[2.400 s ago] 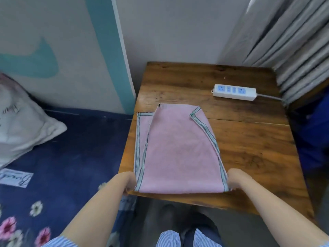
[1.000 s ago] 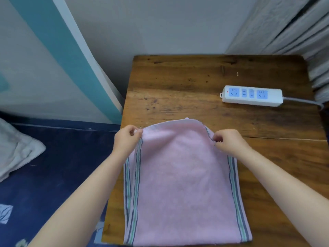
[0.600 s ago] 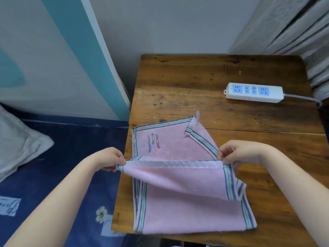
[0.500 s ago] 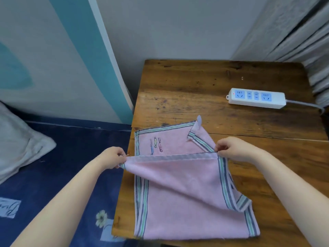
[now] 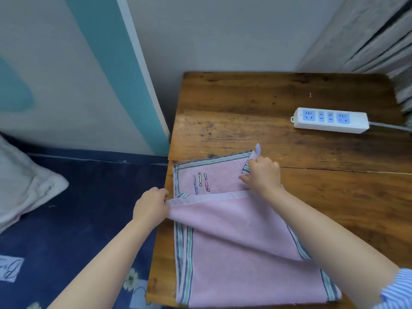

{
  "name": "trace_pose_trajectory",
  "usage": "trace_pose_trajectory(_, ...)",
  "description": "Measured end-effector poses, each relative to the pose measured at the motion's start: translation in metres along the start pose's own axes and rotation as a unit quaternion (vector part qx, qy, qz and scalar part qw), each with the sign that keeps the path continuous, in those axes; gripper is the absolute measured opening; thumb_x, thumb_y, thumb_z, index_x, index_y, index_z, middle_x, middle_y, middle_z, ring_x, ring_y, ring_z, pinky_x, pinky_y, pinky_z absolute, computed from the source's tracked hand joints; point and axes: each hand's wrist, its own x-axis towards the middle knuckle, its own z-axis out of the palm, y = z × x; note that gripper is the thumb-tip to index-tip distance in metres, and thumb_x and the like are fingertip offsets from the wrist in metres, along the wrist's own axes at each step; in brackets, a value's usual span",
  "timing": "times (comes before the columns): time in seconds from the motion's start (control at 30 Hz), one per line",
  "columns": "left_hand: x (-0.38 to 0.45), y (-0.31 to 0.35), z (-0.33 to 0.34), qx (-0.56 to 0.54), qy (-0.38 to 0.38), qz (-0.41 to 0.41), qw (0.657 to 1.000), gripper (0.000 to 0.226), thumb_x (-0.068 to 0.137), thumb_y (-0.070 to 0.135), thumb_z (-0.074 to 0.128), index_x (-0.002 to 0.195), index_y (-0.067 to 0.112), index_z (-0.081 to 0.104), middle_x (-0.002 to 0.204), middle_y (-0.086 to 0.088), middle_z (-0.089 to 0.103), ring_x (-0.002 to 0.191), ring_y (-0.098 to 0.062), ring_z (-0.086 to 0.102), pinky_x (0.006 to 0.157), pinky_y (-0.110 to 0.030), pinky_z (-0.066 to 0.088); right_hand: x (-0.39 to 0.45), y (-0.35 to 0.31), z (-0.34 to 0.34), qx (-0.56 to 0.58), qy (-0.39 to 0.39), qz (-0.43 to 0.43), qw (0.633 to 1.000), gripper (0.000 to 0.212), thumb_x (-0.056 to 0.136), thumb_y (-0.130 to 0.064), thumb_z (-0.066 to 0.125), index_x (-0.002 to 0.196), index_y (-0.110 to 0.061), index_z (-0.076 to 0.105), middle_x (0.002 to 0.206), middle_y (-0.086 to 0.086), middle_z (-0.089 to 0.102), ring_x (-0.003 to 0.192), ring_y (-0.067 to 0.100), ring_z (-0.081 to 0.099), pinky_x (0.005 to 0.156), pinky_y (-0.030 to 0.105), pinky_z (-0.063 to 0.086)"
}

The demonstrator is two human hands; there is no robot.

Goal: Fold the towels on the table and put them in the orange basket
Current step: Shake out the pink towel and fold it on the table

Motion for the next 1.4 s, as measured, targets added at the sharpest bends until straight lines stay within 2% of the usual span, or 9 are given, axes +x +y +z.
trace_pose_trajectory(0.27, 0.015, 0.025, -0.008, 0.110, -0.096, 0.013, 0.989, 0.020, 0.080, 0.001, 0.044, 0.067, 0.017, 0.046, 0.069, 0.004, 0.041, 0.067, -0.018, 0.042, 0.048, -0.022, 0.028, 0.016, 0.034, -0.008, 0.050, 0.053, -0.011, 0.997, 0.014, 0.082, -0.005, 0.046, 0.077, -0.002, 0.058, 0.089, 0.023, 0.066, 0.083, 0.035, 0.058, 0.067, 0.033, 0.032)
trace_pose_trajectory(0.47, 0.020, 0.025, -0.011, 0.031, 0.003, 0.110, 0.993, 0.017, 0.086, 0.009, 0.046, 0.088, 0.014, 0.062, 0.083, 0.003, 0.050, 0.077, -0.016, 0.044, 0.060, -0.025, 0.033, 0.029, 0.093, -0.032, 0.081, 0.008, 0.174, 0.981, 0.040, 0.088, -0.025, 0.055, 0.122, -0.004, 0.051, 0.124, 0.019, 0.055, 0.112, 0.033, 0.052, 0.090, 0.044, 0.046)
trace_pose_trajectory(0.57, 0.023, 0.024, -0.013, 0.000, 0.012, 0.101, 0.995, 0.022, 0.089, 0.012, 0.045, 0.098, 0.012, 0.065, 0.098, -0.005, 0.060, 0.084, -0.021, 0.051, 0.066, -0.026, 0.039, 0.009, 0.088, -0.024, 0.090, 0.087, 0.034, 0.991, 0.026, 0.086, -0.015, 0.056, 0.106, 0.000, 0.061, 0.107, 0.018, 0.062, 0.101, 0.033, 0.056, 0.084, 0.044, 0.047)
trace_pose_trajectory(0.7, 0.023, 0.021, -0.011, 0.039, -0.019, 0.088, 0.995, 0.024, 0.092, 0.016, 0.042, 0.104, 0.016, 0.064, 0.106, -0.006, 0.060, 0.091, -0.022, 0.054, 0.069, -0.026, 0.040, -0.024, 0.077, -0.003, 0.000, -0.053, -0.138, 0.989, 0.031, 0.088, -0.021, 0.051, 0.117, -0.014, 0.058, 0.118, 0.005, 0.059, 0.111, 0.026, 0.049, 0.088, 0.035, 0.039)
trace_pose_trajectory(0.8, 0.019, 0.020, -0.011, 0.024, -0.013, 0.091, 0.995, 0.023, 0.093, 0.016, 0.041, 0.105, 0.015, 0.061, 0.105, -0.008, 0.061, 0.090, -0.023, 0.054, 0.068, -0.028, 0.040, -0.032, 0.072, 0.006, -0.081, -0.091, -0.127, 0.984, 0.034, 0.088, -0.017, 0.043, 0.121, -0.018, 0.052, 0.119, 0.003, 0.054, 0.111, 0.025, 0.046, 0.081, 0.032, 0.039)
trace_pose_trajectory(1.0, 0.013, 0.026, -0.014, -0.102, 0.027, 0.099, 0.989, 0.020, 0.094, 0.014, 0.042, 0.106, 0.012, 0.058, 0.106, -0.010, 0.062, 0.092, -0.025, 0.054, 0.074, -0.033, 0.043, -0.025, 0.071, -0.017, 0.102, -0.117, -0.044, 0.987, 0.021, 0.081, -0.008, 0.054, 0.098, -0.006, 0.066, 0.086, 0.005, 0.061, 0.084, 0.023, 0.054, 0.063, 0.026, 0.038)
trace_pose_trajectory(1.13, 0.020, 0.037, -0.020, -0.149, 0.076, 0.116, 0.979, 0.018, 0.093, 0.012, 0.046, 0.103, 0.010, 0.061, 0.102, -0.009, 0.063, 0.087, -0.018, 0.050, 0.073, -0.028, 0.039, -0.022, 0.080, -0.040, 0.279, -0.055, 0.037, 0.958, 0.015, 0.083, -0.011, 0.059, 0.091, -0.002, 0.068, 0.070, 0.007, 0.057, 0.065, 0.018, 0.049, 0.056, 0.027, 0.037)
trace_pose_trajectory(1.27, 0.043, 0.045, -0.023, -0.154, 0.118, 0.081, 0.978, 0.022, 0.092, 0.014, 0.048, 0.108, 0.005, 0.061, 0.110, -0.014, 0.063, 0.098, -0.026, 0.055, 0.080, -0.030, 0.040, -0.005, 0.088, -0.048, 0.201, 0.064, 0.048, 0.976, 0.020, 0.086, -0.011, 0.056, 0.098, 0.001, 0.066, 0.094, 0.017, 0.064, 0.080, 0.023, 0.051, 0.070, 0.034, 0.042)
trace_pose_trajectory(1.4, 0.058, 0.045, -0.017, -0.177, 0.077, 0.042, 0.980, 0.034, 0.088, 0.017, 0.056, 0.121, 0.008, 0.054, 0.118, -0.012, 0.060, 0.106, -0.026, 0.054, 0.081, -0.027, 0.039, 0.017, 0.093, -0.044, 0.115, 0.037, 0.030, 0.992, 0.023, 0.087, -0.014, 0.056, 0.104, -0.003, 0.065, 0.101, 0.013, 0.060, 0.088, 0.019, 0.048, 0.070, 0.028, 0.038)
